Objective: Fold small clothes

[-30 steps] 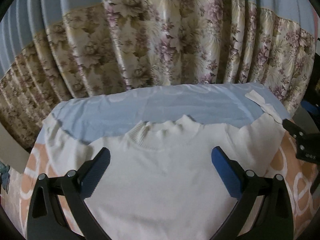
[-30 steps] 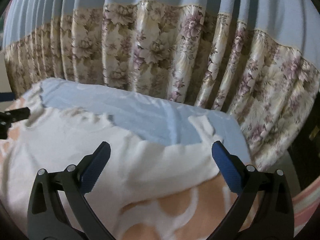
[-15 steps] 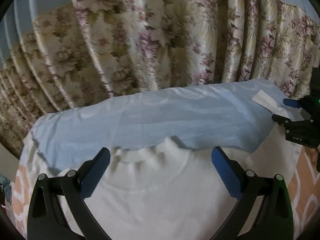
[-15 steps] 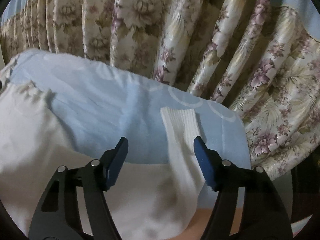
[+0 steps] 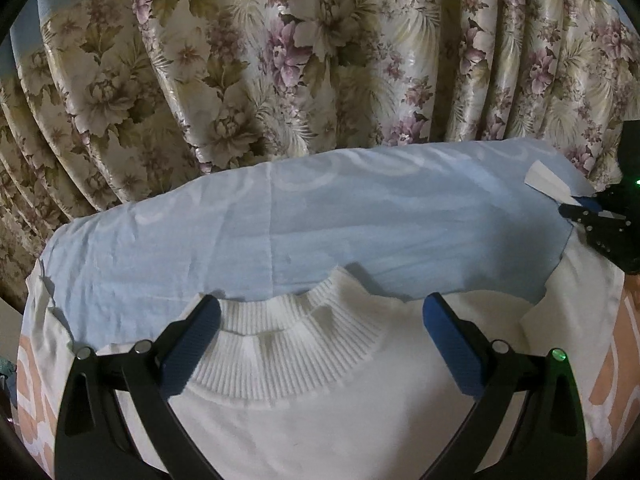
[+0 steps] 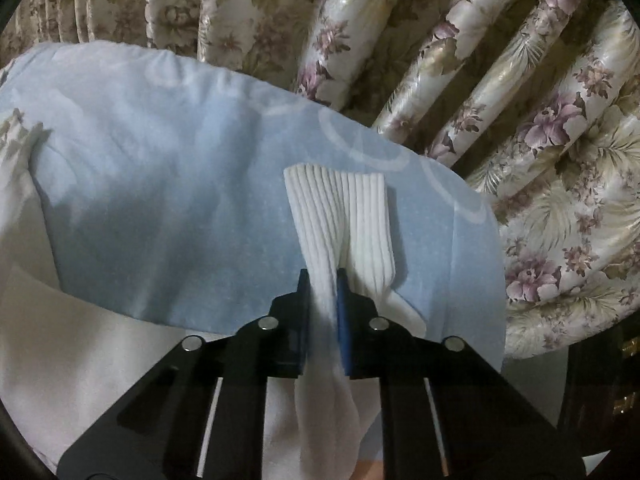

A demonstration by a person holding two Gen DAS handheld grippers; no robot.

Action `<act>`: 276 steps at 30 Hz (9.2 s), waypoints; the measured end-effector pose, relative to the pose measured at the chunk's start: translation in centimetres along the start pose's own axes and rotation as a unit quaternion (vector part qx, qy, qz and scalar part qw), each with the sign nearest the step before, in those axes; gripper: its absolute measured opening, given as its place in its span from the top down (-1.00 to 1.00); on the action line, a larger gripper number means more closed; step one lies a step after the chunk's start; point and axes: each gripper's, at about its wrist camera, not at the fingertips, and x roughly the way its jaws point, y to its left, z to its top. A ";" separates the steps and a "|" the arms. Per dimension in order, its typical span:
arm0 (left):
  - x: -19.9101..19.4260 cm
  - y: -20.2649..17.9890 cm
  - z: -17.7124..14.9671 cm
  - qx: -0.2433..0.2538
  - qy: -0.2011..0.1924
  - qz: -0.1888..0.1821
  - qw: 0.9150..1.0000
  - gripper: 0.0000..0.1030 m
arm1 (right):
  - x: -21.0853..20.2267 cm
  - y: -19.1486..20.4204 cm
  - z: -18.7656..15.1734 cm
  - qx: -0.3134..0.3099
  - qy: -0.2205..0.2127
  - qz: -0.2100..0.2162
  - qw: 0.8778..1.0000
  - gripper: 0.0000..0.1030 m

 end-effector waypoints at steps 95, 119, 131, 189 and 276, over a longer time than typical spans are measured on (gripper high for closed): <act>-5.3 16.3 -15.0 -0.045 0.071 0.020 0.996 0.58 | -12.0 13.1 -4.1 0.188 -0.036 0.152 0.970 -0.09; -5.6 17.7 -14.6 -0.047 0.081 0.034 0.995 0.53 | -12.6 11.2 -7.7 0.246 -0.006 0.195 0.949 0.23; -5.9 16.6 -14.5 -0.033 0.071 0.039 0.996 0.45 | -11.9 13.3 -6.8 0.192 0.004 0.171 0.966 0.92; -9.2 22.7 -14.0 -0.060 0.059 0.099 0.992 -0.02 | -13.1 19.1 -7.0 0.144 -0.022 0.201 0.969 0.53; 1.9 45.2 -10.6 -0.065 0.092 0.021 0.993 -0.80 | -15.5 28.2 3.1 -0.012 -0.064 -0.070 0.995 -0.86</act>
